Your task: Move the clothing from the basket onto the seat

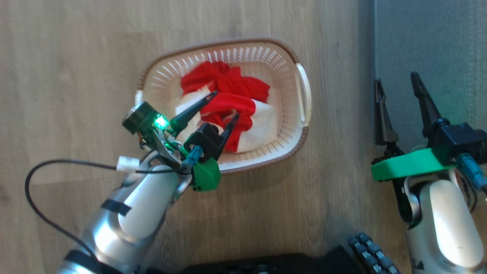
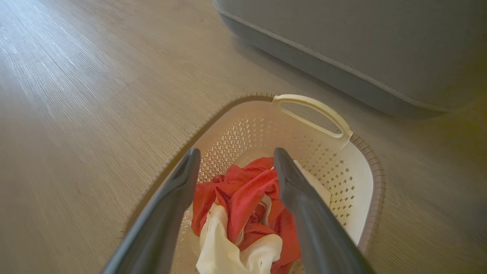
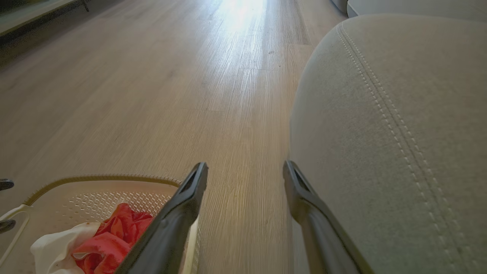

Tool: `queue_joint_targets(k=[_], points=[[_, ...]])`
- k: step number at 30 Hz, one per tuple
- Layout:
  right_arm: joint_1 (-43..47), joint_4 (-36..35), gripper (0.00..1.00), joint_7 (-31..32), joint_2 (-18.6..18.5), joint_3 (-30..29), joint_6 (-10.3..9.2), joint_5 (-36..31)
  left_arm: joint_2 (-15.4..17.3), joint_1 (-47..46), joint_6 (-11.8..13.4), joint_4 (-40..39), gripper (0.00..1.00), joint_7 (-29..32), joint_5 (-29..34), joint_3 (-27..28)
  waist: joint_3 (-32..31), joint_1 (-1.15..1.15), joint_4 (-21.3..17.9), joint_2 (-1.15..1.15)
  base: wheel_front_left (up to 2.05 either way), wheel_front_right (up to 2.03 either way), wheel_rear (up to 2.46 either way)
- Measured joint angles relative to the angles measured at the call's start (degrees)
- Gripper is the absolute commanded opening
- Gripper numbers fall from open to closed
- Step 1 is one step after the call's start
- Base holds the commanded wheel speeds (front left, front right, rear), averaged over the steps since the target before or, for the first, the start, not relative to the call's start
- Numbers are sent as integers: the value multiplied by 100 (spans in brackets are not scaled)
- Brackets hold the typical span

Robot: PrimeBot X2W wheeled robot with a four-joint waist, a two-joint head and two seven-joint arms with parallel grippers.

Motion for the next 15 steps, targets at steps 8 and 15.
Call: queue_joint_targets(k=[8,15], points=[[-193,-218,100,0,-2,148,0,307,446,-1024,-47,1109,100,-1,323,-934,855,0,-522,0,0,0,0],[-319,-412,100,-16,-2,287,0,528,515,-1656,-47,2045,100,-2,224,-1183,1412,0,-871,0,0,0,0]])
